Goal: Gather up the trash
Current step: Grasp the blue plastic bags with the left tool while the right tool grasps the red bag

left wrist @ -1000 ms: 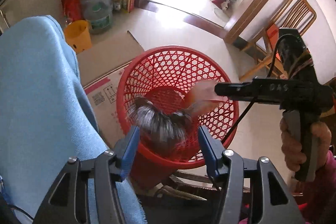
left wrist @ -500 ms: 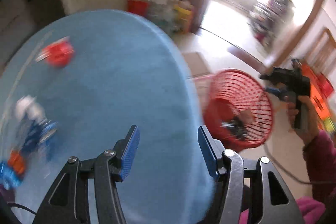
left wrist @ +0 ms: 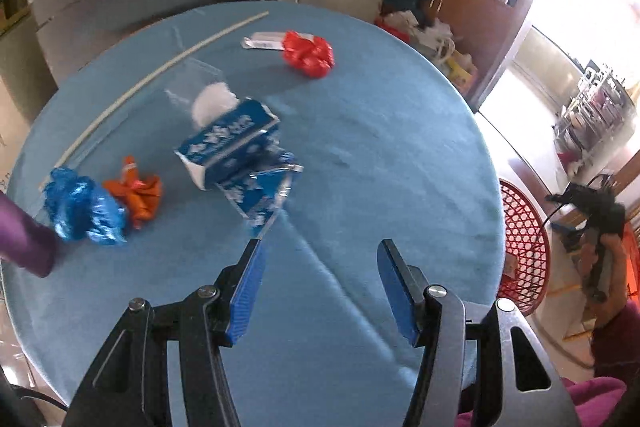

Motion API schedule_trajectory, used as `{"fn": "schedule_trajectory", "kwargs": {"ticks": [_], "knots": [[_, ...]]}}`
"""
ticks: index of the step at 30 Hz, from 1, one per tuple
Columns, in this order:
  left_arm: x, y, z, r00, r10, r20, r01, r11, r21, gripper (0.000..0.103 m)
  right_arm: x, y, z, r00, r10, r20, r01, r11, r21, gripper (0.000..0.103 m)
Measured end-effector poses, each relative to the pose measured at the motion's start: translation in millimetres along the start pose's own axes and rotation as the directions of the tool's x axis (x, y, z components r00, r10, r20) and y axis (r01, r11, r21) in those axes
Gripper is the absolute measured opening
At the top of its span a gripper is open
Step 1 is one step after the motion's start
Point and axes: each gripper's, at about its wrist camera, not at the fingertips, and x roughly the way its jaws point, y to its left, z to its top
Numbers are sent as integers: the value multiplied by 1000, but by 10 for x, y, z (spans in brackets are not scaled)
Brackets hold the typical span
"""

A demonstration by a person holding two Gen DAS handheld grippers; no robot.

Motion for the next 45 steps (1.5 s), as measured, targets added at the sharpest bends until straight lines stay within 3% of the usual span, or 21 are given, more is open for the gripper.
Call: {"fn": "schedule_trajectory", "kwargs": {"ticks": [2,4,7,10,12,16,21,24,28,33,38,42,45], "knots": [[4,86,-40,1000,6,8,-6,1000,-7,60,-245,309,107,993,-6,117,16,997,-81,63],[20,179,-84,1000,11,6,-11,1000,-20,60,-402,735,177,984,52,171,-20,983,-180,63],[86,281,-124,1000,17,-8,-18,999,-46,60,-433,1473,129,976,152,155,-89,932,-352,63],[74,401,-154,999,42,-5,-43,996,-73,60,-277,2277,-112,967,252,38,-198,838,-508,63],[1,483,-179,998,66,11,-65,994,-86,60,-32,2854,-370,948,303,-100,-304,761,-574,63],[-262,819,-201,983,171,63,-160,976,-146,60,355,3620,-897,932,294,-214,-359,648,-672,63],[-610,1447,-283,942,324,89,-288,915,-282,69,882,4259,-1413,912,254,-323,-411,590,-695,63],[-688,1779,-331,943,324,75,-271,880,-391,69,1084,4548,-1592,921,238,-309,-390,563,-729,63],[-722,1986,-318,955,281,98,-197,844,-498,69,1276,4769,-1673,941,205,-270,-338,538,-772,63],[-623,1996,-76,952,274,138,-167,841,-515,70,1541,4909,-1694,962,135,-236,-271,527,-806,63],[-246,2100,173,949,301,100,-208,829,-520,71,1732,4850,-1753,974,75,-215,-222,520,-824,63],[-7,2205,180,960,278,36,-216,815,-537,71,1710,4808,-1880,986,73,-150,-167,440,-882,49],[139,2209,141,963,269,-4,-231,819,-525,71,1666,4728,-1909,985,80,-153,-173,433,-885,46]]}}
